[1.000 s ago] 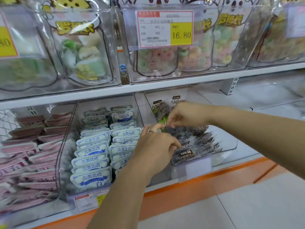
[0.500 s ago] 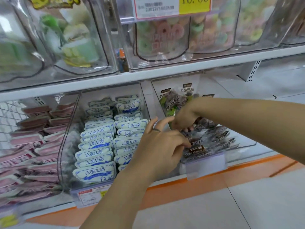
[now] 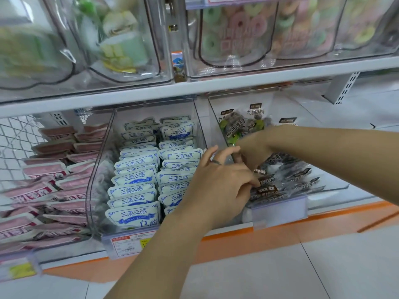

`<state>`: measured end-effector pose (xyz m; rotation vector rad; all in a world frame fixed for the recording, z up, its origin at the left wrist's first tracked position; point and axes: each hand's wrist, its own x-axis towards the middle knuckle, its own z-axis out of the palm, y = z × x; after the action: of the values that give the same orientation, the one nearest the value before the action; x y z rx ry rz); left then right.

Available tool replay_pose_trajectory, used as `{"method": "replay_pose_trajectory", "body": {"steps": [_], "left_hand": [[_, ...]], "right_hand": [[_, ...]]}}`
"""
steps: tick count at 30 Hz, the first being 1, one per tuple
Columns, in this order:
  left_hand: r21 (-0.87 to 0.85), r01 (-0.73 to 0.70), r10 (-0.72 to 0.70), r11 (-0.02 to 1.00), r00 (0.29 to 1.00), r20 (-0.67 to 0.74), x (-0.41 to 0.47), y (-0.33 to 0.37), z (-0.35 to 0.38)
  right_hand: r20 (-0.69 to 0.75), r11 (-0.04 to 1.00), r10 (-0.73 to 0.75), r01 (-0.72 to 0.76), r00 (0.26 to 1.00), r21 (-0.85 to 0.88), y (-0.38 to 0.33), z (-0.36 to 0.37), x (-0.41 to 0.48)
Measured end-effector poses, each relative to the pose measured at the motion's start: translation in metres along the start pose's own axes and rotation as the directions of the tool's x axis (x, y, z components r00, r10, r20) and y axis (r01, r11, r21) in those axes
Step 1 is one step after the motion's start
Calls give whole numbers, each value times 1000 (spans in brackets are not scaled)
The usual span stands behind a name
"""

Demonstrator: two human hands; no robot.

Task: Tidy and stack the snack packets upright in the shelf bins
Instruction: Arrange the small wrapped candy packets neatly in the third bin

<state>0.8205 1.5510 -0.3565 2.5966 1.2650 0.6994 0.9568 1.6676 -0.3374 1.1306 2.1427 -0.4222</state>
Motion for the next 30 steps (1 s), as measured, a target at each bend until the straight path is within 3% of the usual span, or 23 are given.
{"method": "replay_pose_trajectory", "body": {"steps": [4, 7, 13, 18, 22, 26, 30], "left_hand": [[10, 8, -8, 1000, 1000, 1, 0, 0, 0], [17, 15, -15, 1000, 1000, 12, 0, 0, 0], [-50, 32, -35, 998, 998, -52, 1, -1, 1], [-105, 79, -101, 991, 971, -219, 7, -7, 3], [-83, 143, -158, 986, 960, -230, 11, -6, 2], [-72, 213, -224, 974, 949, -223, 18, -4, 2], [-115, 254, -274, 960, 937, -218, 23, -5, 0]], "right_hand": [[-243, 994, -26, 52, 970, 99, 11, -9, -13], [-286, 981, -41, 93, 957, 169, 17, -14, -22], [-450, 993, -82, 112, 889, 41, 15, -1, -26], [-390, 975, -145, 198, 909, 98, 9, 7, -42], [-302, 992, -110, 84, 947, -97, 9, 22, -54], [-344, 987, -127, 83, 930, -139, 14, 38, -53], [-531, 982, -125, 179, 838, 52, 25, 47, -57]]}}
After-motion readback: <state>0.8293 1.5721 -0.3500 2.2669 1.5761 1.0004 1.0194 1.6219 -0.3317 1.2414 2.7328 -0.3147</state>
